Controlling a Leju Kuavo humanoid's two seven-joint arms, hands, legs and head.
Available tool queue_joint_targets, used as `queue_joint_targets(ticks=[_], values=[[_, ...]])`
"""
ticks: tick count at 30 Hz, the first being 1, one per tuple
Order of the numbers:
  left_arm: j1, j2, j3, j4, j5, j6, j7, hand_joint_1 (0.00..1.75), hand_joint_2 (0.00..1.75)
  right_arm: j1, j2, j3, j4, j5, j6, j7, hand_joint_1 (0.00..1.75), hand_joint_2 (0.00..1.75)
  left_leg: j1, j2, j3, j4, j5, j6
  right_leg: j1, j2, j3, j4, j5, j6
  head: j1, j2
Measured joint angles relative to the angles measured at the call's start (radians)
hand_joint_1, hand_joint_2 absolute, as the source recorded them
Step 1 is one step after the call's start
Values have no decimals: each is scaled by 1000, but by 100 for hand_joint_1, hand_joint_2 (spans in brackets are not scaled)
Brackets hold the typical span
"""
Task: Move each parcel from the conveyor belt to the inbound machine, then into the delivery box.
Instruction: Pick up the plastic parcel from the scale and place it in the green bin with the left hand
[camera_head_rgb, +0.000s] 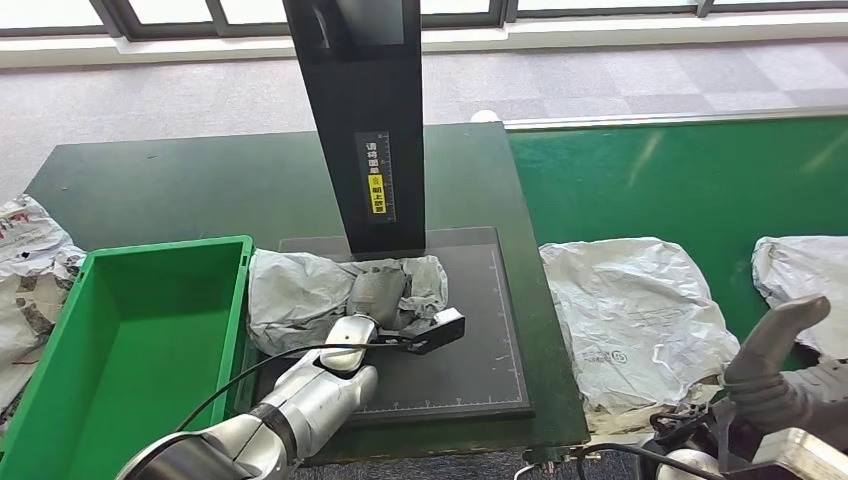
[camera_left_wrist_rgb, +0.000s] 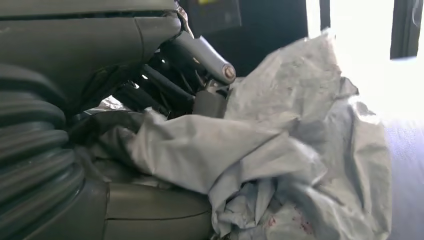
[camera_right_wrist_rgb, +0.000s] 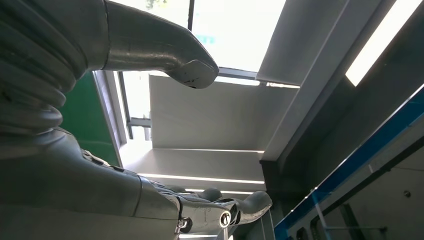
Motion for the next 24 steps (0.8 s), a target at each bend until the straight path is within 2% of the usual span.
queue_joint_targets(ticks=[2,4,7,9,10,12,14,16,19,24], values=[[24,4,-2,-43,-53,101,19,175,175,0,0,0,0,0,0,0,0,175,0,0,0,0,0,0,0,0,-1,0,0,0,0,0],[69,15,-3,-158,-103,171,30,175,175,0,0,0,0,-4,0,0,0,175,0,0,-1,0,0,0,0,0,-1,1,0,0,0,0],[140,62,-13,-442,-120,193,68,175,175,-1,0,0,0,-16,0,0,0,175,0,1,-2,0,0,0,0,1,-2,1,0,0,0,0],[173,108,-21,-654,-121,194,60,175,175,-1,0,0,3,-28,0,0,0,175,1,1,-3,0,0,0,0,2,-3,1,0,0,0,0],[190,123,-16,-756,-121,195,16,175,175,-1,0,0,4,-34,0,0,0,175,1,1,-3,0,0,-1,0,1,-3,1,0,0,0,0],[238,122,14,-944,-121,196,-145,175,175,-1,0,-2,8,-43,0,1,0,175,1,-2,-3,0,0,0,0,0,-3,1,-1,0,0,0],[290,90,61,-1107,-121,197,-323,175,175,-1,0,-4,10,-49,0,2,0,175,1,-2,-4,0,0,0,0,0,-3,1,-2,0,0,0],[328,53,110,-1236,-121,197,-425,175,175,-1,0,-7,10,-54,0,2,0,175,1,0,-4,0,-1,1,-1,1,-3,1,-2,1,0,0],[363,18,152,-1386,-121,196,-462,175,175,-1,0,-10,11,-62,0,2,0,175,1,0,-4,0,-1,1,-1,0,-4,0,-2,1,0,0],[382,13,158,-1546,-121,196,-445,175,175,1,0,-25,11,-70,0,2,0,175,1,0,-3,0,-1,1,0,0,-3,0,-2,1,0,0]])
